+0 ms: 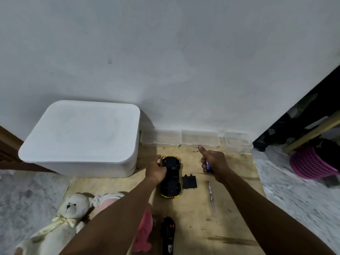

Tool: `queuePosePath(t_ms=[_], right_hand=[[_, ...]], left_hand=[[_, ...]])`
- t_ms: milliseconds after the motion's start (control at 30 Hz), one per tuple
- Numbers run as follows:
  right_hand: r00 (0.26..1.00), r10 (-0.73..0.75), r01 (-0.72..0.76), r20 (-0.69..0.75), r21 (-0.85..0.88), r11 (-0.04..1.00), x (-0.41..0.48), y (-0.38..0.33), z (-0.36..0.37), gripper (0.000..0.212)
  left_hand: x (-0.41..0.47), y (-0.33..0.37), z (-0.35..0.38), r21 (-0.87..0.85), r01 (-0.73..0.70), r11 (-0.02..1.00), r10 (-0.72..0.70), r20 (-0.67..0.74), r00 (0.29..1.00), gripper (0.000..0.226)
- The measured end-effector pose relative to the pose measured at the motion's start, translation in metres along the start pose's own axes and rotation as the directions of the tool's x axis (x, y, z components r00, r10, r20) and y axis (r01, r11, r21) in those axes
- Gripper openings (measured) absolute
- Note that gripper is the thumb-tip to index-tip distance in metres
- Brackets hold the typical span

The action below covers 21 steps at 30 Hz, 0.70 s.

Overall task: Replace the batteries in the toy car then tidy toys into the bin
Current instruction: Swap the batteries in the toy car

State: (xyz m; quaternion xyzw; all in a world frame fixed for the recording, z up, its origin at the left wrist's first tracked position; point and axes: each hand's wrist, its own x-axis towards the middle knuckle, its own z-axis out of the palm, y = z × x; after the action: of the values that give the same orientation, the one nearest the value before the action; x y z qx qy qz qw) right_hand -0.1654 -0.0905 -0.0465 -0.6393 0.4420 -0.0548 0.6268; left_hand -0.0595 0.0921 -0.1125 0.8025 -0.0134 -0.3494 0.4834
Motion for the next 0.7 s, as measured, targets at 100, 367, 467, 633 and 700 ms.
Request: queuePosePath(t_ms=[100,367,467,633,700], right_hand=[[0.999,-0.019,0.017,-0.042,-0.041,0.999,-0.007,-0.003,-0.006,0.041],[0.984,-0.031,0.023,-0.176,-0.045,0.999,-0.019,0.005,-0.074,0.016],[0.967,-0.043,0.0,-0.25,-0.167,0.986,-0.014,0.013,-0.11,0.019],[0.931,-0.171,-0.069,-0.322,-0.617,0.784,0.028,0.023,-0.164,0.041],[0.943,-0.219,-0.052,-0.252,-0.759,0.65,0.051,0.022,-0.178,0.051]], left_hand=[[-0.003,0.018,-0.005,0.072,-0.068,0.995,0.067,0.018,0.998,0.063],[-0.015,0.089,0.022,0.324,-0.392,0.861,0.367,0.138,0.92,0.052],[-0.016,0.113,0.053,0.365,-0.449,0.816,0.387,0.231,0.893,0.043],[0.002,0.143,0.124,0.451,-0.538,0.712,0.409,0.357,0.84,0.032],[0.016,0.152,0.154,0.487,-0.549,0.679,0.399,0.383,0.833,0.033]])
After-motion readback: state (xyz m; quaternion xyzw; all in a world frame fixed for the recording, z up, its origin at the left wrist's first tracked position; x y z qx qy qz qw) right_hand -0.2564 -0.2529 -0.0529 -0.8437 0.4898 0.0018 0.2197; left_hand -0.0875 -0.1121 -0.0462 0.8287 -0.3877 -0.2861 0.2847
